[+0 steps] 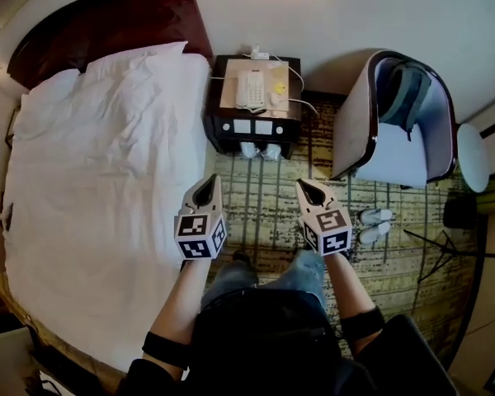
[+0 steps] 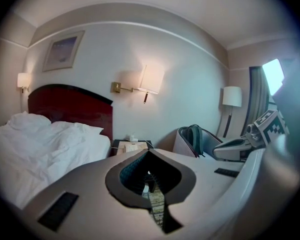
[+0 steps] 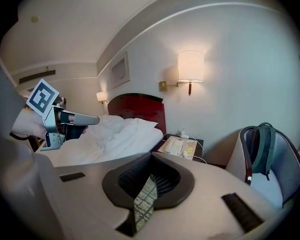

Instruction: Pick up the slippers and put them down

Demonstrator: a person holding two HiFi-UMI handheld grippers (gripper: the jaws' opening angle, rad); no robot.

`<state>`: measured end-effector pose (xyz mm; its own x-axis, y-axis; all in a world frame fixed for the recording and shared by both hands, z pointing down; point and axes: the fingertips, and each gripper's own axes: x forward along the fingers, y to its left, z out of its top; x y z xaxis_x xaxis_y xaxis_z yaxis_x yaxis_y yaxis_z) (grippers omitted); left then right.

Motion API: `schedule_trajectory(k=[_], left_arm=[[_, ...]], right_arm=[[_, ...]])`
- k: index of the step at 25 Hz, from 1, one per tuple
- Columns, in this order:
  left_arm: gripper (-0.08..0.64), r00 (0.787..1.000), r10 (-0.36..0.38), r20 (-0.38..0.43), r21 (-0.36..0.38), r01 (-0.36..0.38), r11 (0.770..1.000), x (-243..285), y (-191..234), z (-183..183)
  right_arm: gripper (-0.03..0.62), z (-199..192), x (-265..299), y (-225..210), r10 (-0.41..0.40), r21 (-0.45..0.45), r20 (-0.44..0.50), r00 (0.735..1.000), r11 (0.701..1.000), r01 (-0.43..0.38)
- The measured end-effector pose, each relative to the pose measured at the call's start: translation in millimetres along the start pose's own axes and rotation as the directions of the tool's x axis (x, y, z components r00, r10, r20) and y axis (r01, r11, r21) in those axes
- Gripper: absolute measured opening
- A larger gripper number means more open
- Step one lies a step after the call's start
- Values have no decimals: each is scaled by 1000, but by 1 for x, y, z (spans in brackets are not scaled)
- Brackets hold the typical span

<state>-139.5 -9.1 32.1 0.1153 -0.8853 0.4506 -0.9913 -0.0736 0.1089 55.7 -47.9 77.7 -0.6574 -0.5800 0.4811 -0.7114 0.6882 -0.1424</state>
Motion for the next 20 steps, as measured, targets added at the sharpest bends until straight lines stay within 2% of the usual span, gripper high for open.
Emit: schedule_trajectory(k=[5, 10, 17, 20], left_arm=[[0, 998, -56, -6, 22, 57, 998, -11, 34, -4], [0, 996, -85, -11, 34, 85, 996, -2, 47, -12], [0, 996, -86, -38, 16, 87, 996, 10, 47, -21], [0, 996, -80, -39, 31, 81, 996, 13, 44, -18]], right_arm=[[0, 0, 6, 32, -74, 16, -3, 997, 997, 74], [0, -5, 12, 40, -121, 27, -26, 992, 992, 122], [0, -8, 26, 41, -104, 32, -52, 993, 994, 106], [0, -12, 29, 34, -99, 42, -59, 993, 994, 102]])
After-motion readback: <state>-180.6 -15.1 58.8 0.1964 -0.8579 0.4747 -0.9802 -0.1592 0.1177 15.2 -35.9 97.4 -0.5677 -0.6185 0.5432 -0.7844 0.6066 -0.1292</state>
